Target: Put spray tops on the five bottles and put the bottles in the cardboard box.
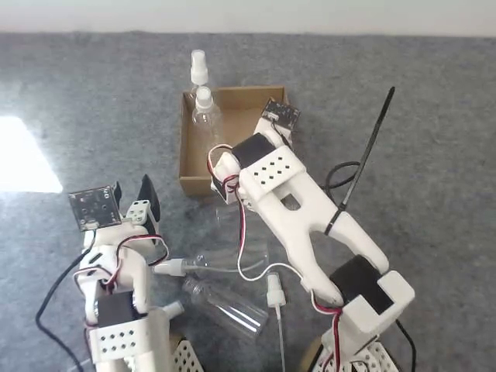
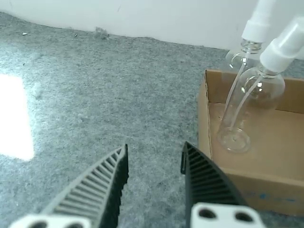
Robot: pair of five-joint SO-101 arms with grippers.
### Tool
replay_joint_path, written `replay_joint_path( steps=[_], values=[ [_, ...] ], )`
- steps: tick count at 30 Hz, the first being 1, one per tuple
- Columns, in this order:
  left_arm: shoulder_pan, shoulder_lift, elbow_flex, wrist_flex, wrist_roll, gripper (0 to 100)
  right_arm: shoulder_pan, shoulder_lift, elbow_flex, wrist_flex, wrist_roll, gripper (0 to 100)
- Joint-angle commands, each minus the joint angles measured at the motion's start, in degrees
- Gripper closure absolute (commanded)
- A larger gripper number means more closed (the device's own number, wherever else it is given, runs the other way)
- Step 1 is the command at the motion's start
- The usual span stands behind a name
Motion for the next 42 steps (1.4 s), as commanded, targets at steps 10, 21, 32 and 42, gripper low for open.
replay_joint_path(
  steps=[10,21,32,42],
  values=[
    [-0.18,-0.26,-0.57,-0.26,-0.44,83,2.77,1.54,0.35,-3.3,-1.41,71.0],
    [-0.18,-0.26,-0.57,-0.18,-0.44,83,2.86,6.37,0.53,-4.53,-1.49,71.2],
    [-0.18,-0.26,-0.57,-0.18,-0.44,83,6.11,8.84,0.26,-1.98,-1.05,71.3],
    [-0.18,-0.26,-0.57,-0.18,-0.44,83,12.97,9.36,0.53,4.88,4.84,71.3]
  ],
)
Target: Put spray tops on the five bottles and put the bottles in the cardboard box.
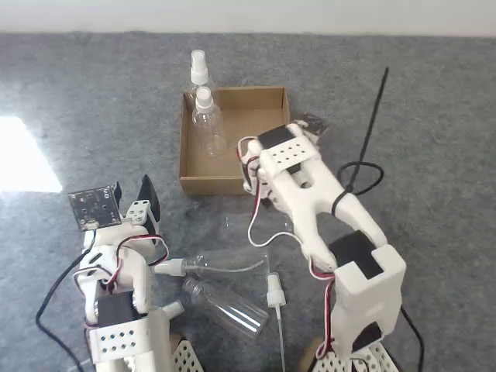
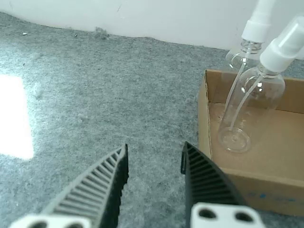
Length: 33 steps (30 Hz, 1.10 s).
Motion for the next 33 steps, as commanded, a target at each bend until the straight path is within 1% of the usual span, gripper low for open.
replay_joint_path(
  steps=[1,9,13,19,24,29,33],
  values=[
    [-0.18,-0.26,-0.57,-0.18,-0.44,83,3.03,-1.1,-0.53,3.47,3.25,71.3],
    [-0.18,-0.26,-0.57,-0.18,-0.44,83,3.21,-2.15,-0.97,6.2,4.04,71.3],
    [-0.18,-0.26,-0.57,-0.18,-0.44,83,2.95,-6.73,-2.02,8.48,4.48,71.3],
    [-0.18,-0.26,-0.57,-0.18,-0.44,83,2.15,-16.31,-1.67,9.8,11.25,71.3],
    [-0.18,-0.26,-0.57,-0.18,-0.44,83,-2.86,-20.97,-1.67,10.07,17.76,71.3],
    [-0.18,-0.26,-0.57,-0.18,-0.44,83,-9.54,-21.32,-1.67,9.98,20.31,71.3],
    [-0.18,-0.26,-0.57,-0.18,-0.44,83,-13.58,-21.32,-1.67,9.54,22.59,71.3]
  ],
)
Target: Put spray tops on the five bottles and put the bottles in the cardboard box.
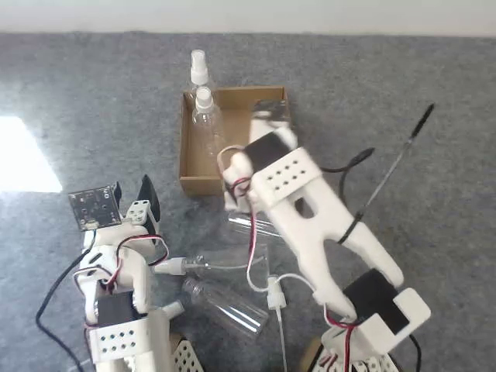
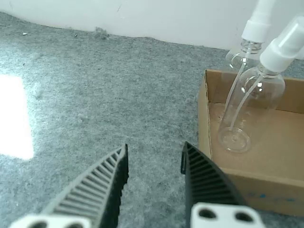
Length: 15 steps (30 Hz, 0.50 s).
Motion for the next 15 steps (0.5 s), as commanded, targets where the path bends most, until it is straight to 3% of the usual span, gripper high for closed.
replay_joint_path(
  steps=[1,15],
  values=[
    [-0.18,-0.26,-0.57,-0.18,-0.44,83,-3.38,-3.74,-1.67,-0.04,3.16,71.3],
    [-0.18,-0.26,-0.57,-0.18,-0.44,83,-5.58,-3.56,6.95,-15.16,14.86,71.2]
  ],
)
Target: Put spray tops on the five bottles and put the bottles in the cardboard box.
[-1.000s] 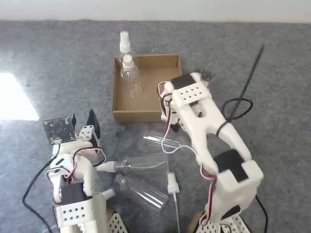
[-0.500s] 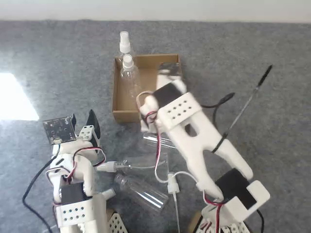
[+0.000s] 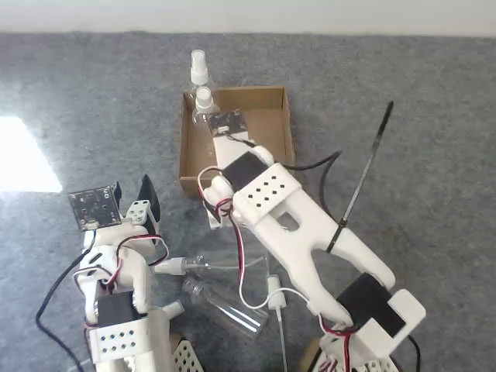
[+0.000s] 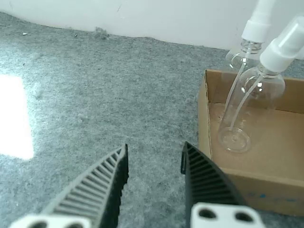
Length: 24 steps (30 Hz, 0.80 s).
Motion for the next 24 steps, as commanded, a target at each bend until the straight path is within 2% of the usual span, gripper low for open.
replay_joint_path(
  steps=[1,11,17,24],
  values=[
    [-0.18,-0.26,-0.57,-0.18,-0.44,83,-0.48,-3.56,1.32,-5.41,3.16,71.2],
    [-0.18,-0.26,-0.57,-0.18,-0.44,83,-0.48,-3.12,9.58,-17.01,5.27,71.2],
    [-0.18,-0.26,-0.48,-0.18,-0.44,83,0.92,3.56,9.58,-16.92,7.82,71.2],
    [-0.18,-0.26,-0.48,-0.18,-0.44,83,6.81,3.21,9.41,-12.7,13.89,71.2]
  ],
)
